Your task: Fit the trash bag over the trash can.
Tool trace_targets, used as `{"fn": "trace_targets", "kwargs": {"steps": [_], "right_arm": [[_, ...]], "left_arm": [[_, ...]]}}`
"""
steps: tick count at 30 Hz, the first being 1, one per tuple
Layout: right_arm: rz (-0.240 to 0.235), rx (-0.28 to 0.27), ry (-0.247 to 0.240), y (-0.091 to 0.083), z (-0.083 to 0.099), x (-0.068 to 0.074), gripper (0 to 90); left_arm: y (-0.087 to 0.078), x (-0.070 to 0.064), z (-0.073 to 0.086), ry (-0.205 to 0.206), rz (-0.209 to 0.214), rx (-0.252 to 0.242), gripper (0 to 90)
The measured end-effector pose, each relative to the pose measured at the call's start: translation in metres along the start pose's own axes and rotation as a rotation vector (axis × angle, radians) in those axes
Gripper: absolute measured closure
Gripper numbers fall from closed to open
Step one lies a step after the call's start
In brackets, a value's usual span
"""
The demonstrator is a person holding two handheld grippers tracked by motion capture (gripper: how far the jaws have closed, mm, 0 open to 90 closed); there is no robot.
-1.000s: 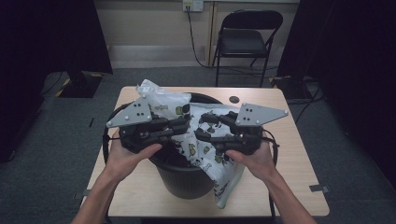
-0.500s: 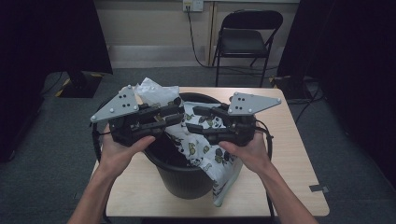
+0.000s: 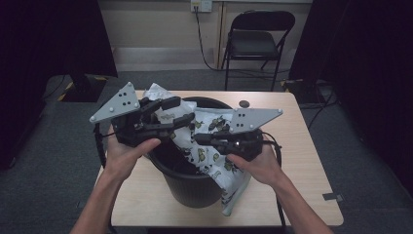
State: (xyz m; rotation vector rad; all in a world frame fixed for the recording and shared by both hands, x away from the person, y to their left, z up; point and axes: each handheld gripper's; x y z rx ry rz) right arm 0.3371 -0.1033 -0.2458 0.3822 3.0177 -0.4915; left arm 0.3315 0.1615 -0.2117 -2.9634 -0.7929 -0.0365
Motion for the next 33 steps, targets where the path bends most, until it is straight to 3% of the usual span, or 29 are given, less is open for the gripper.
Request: {"fn": "trace_targets", "kwargs": {"steps": [3, 4, 5, 7, 12, 18, 20, 24, 29, 33], "right_arm": [[-0.025, 0.047, -0.018, 0.001, 0.006, 0.004, 90.0], [-0.024, 0.052, -0.022, 0.001, 0.008, 0.005, 90.0], [-0.032, 0.051, -0.021, 0.001, 0.01, 0.005, 90.0], [-0.03, 0.034, -0.008, -0.001, 0.013, 0.004, 89.0], [0.037, -0.022, 0.038, -0.009, 0.018, -0.001, 62.8], [0.142, -0.062, 0.106, -0.022, 0.027, -0.015, 51.9], [0.193, -0.062, 0.13, -0.024, 0.03, -0.019, 45.0], [0.265, -0.068, 0.174, -0.03, 0.036, -0.029, 40.0], [0.309, -0.073, 0.214, -0.037, 0.041, -0.038, 37.2], [0.341, -0.068, 0.235, -0.041, 0.048, -0.04, 35.1]], "left_arm": [[0.005, 0.0, 0.005, 0.009, 0.029, 0.041, 51.4], [0.007, 0.0, 0.007, 0.023, 0.046, 0.072, 60.7], [0.009, 0.001, 0.01, 0.013, 0.048, 0.104, 63.9], [0.012, 0.003, 0.018, -0.002, 0.039, 0.136, 64.2], [0.009, 0.006, 0.036, -0.021, 0.048, 0.165, 63.6], [0.006, 0.008, 0.052, -0.031, 0.062, 0.22, 62.1], [0.004, 0.009, 0.053, -0.037, 0.062, 0.217, 61.0], [0.001, 0.009, 0.051, -0.042, 0.051, 0.187, 58.2], [-0.004, 0.009, 0.038, -0.046, 0.056, 0.107, 54.8], [-0.001, 0.007, 0.035, -0.033, 0.057, 0.114, 53.3]]}}
Point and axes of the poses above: each handheld gripper's, and its own axes: y roughly forward along the jaws, z roughly out of its underside, x roughly to its left, and after that the axes turned 2 degrees about -x, right-handed
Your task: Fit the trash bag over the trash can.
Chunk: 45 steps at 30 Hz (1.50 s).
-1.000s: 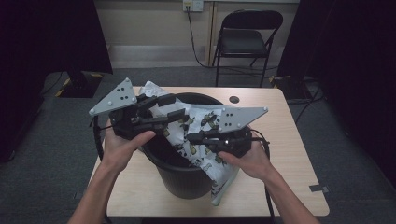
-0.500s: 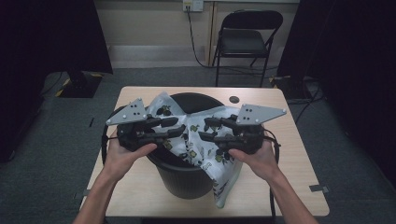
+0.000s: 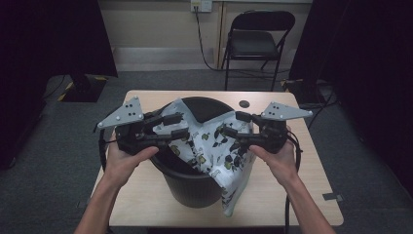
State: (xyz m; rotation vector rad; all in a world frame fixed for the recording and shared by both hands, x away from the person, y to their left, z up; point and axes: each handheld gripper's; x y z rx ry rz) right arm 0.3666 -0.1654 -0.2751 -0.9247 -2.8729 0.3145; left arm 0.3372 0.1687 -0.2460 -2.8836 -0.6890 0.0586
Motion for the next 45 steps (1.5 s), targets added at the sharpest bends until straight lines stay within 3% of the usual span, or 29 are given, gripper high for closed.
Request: {"fn": "trace_targets", "kwargs": {"steps": [2, 8, 12, 16, 18, 25, 26, 31, 41, 43, 45], "right_arm": [[0.01, -0.003, 0.007, -0.002, 0.002, -0.002, 35.0], [0.042, -0.025, 0.019, -0.007, 0.004, -0.007, 32.4], [0.07, -0.029, 0.032, -0.008, 0.006, -0.011, 31.2], [0.079, 0.011, 0.049, -0.005, 0.01, -0.013, 32.2], [0.07, 0.02, 0.048, -0.003, 0.012, -0.013, 44.7], [0.123, -0.012, 0.027, -0.008, 0.009, -0.014, 65.2], [0.126, -0.026, 0.026, -0.009, 0.008, -0.013, 73.1], [0.06, -0.059, 0.013, -0.008, -0.001, -0.007, 88.3], [-0.082, -0.128, -0.029, 0.006, -0.036, 0.024, 90.0], [-0.127, -0.141, -0.021, 0.009, -0.041, 0.03, 90.0], [-0.142, -0.149, -0.029, 0.012, -0.046, 0.036, 90.0]], "left_arm": [[0.004, -0.001, 0.002, -0.001, 0.01, 0.011, 52.8], [0.015, -0.001, 0.008, -0.002, 0.026, 0.108, 54.8], [0.012, -0.001, 0.008, -0.012, 0.031, 0.074, 52.5], [0.009, -0.002, 0.003, 0.002, 0.023, 0.06, 50.4], [0.007, -0.002, 0.0, 0.004, 0.016, 0.045, 49.6], [0.009, -0.003, 0.0, 0.002, 0.027, 0.042, 48.2], [0.009, -0.003, 0.0, -0.002, 0.024, 0.039, 48.1], [0.011, -0.003, -0.001, 0.003, 0.025, 0.043, 47.8], [0.012, -0.008, -0.006, 0.015, 0.017, 0.039, 42.5], [0.012, -0.009, -0.007, 0.008, 0.024, 0.03, 38.6], [0.013, -0.011, -0.008, 0.01, 0.035, 0.016, 38.0]]}}
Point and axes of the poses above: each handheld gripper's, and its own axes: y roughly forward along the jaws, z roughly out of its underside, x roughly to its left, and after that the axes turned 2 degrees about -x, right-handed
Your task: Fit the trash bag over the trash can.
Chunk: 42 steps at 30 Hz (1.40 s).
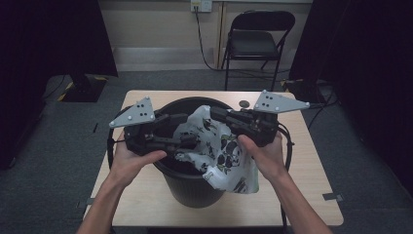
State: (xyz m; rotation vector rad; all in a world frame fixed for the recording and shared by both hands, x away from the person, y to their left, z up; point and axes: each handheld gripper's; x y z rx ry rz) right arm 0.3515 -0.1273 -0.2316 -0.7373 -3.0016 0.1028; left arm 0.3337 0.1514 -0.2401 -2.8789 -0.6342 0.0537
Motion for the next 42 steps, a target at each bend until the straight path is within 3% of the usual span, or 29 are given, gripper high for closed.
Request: {"fn": "trace_targets", "kwargs": {"steps": [2, 3, 7, 9, 12, 14, 16, 18, 20, 24, 29, 33, 37, 42], "right_arm": [[-0.044, -0.006, 0.007, 0.005, -0.004, 0.005, 90.0], [-0.051, -0.008, 0.003, 0.009, -0.005, 0.008, 90.0], [-0.085, -0.006, -0.014, 0.019, -0.011, 0.02, 90.0], [-0.096, -0.008, -0.016, 0.023, -0.013, 0.023, 90.0], [-0.115, -0.006, -0.018, 0.028, -0.014, 0.028, 89.6], [-0.125, -0.006, -0.024, 0.031, -0.014, 0.03, 89.2], [-0.133, 0.002, -0.029, 0.033, -0.013, 0.032, 87.8], [-0.132, 0.012, -0.031, 0.034, -0.012, 0.032, 80.3], [-0.125, 0.013, -0.026, 0.032, -0.011, 0.03, 73.7], [-0.068, 0.019, -0.028, 0.022, -0.007, 0.025, 49.1], [-0.022, 0.05, 0.003, 0.005, 0.009, 0.013, 35.7], [-0.021, 0.056, 0.016, -0.006, 0.02, 0.007, 30.3], [-0.025, 0.072, 0.026, -0.011, 0.029, 0.004, 32.2], [-0.059, 0.077, 0.033, -0.015, 0.038, -0.002, 77.8]], "left_arm": [[0.002, -0.001, -0.001, 0.014, 0.007, -0.001, 34.0], [0.003, -0.002, -0.001, 0.009, 0.02, -0.005, 33.0], [0.007, -0.006, -0.002, 0.013, -0.007, -0.001, 31.2], [0.009, -0.007, -0.002, 0.011, 0.021, -0.008, 30.2], [0.012, -0.01, -0.004, 0.024, 0.021, 0.009, 32.3], [0.014, -0.013, -0.004, 0.033, 0.023, 0.019, 39.1], [0.014, -0.013, -0.004, 0.034, 0.026, 0.024, 56.5], [0.013, -0.011, -0.004, 0.043, 0.033, 0.023, 78.7], [0.012, -0.009, -0.002, 0.033, 0.046, 0.017, 86.5], [0.008, -0.007, 0.002, 0.03, 0.03, 0.009, 88.1], [0.001, 0.0, 0.004, 0.011, -0.012, -0.013, 89.1], [-0.002, 0.003, 0.004, 0.007, -0.032, -0.023, 89.3], [-0.007, 0.007, 0.005, -0.014, -0.056, -0.057, 89.4], [-0.005, 0.009, 0.006, -0.013, -0.062, -0.041, 88.1]]}}
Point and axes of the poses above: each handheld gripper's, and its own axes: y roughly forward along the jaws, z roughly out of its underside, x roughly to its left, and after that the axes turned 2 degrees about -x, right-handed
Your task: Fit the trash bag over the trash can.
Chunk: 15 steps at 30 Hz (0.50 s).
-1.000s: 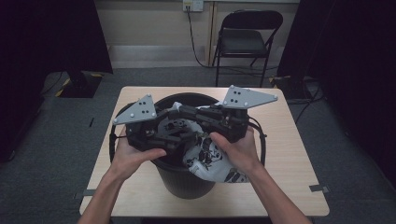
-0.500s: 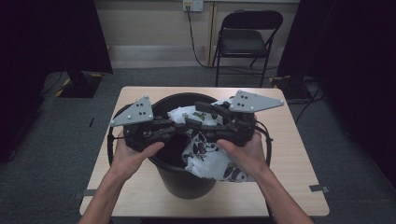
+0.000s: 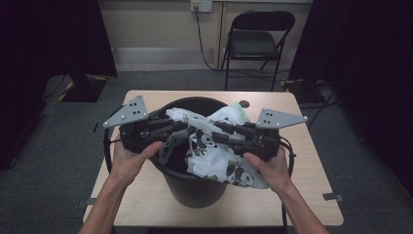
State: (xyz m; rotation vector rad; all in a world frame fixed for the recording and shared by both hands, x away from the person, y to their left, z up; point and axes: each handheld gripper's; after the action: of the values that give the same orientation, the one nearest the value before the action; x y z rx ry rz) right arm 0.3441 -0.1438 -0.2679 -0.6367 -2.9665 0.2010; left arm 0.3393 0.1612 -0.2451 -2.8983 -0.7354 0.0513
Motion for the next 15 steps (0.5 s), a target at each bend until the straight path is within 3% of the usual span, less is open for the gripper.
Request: {"fn": "trace_targets", "kwargs": {"steps": [2, 6, 10, 15], "right_arm": [[-0.001, -0.007, -0.011, 0.001, -0.003, 0.002, 89.3], [0.015, -0.01, -0.02, 0.005, -0.013, 0.003, 90.0], [0.033, -0.02, -0.013, 0.01, -0.02, -0.002, 90.0], [0.023, -0.012, 0.005, 0.019, -0.024, -0.007, 90.0]], "left_arm": [[0.001, -0.001, 0.0, -0.001, 0.001, 0.002, 80.2], [-0.002, -0.004, -0.001, -0.001, -0.038, -0.004, 58.6], [-0.01, -0.003, -0.004, -0.009, -0.018, -0.017, 53.1], [-0.004, -0.011, -0.005, 0.0, 0.009, 0.02, 39.8]]}}
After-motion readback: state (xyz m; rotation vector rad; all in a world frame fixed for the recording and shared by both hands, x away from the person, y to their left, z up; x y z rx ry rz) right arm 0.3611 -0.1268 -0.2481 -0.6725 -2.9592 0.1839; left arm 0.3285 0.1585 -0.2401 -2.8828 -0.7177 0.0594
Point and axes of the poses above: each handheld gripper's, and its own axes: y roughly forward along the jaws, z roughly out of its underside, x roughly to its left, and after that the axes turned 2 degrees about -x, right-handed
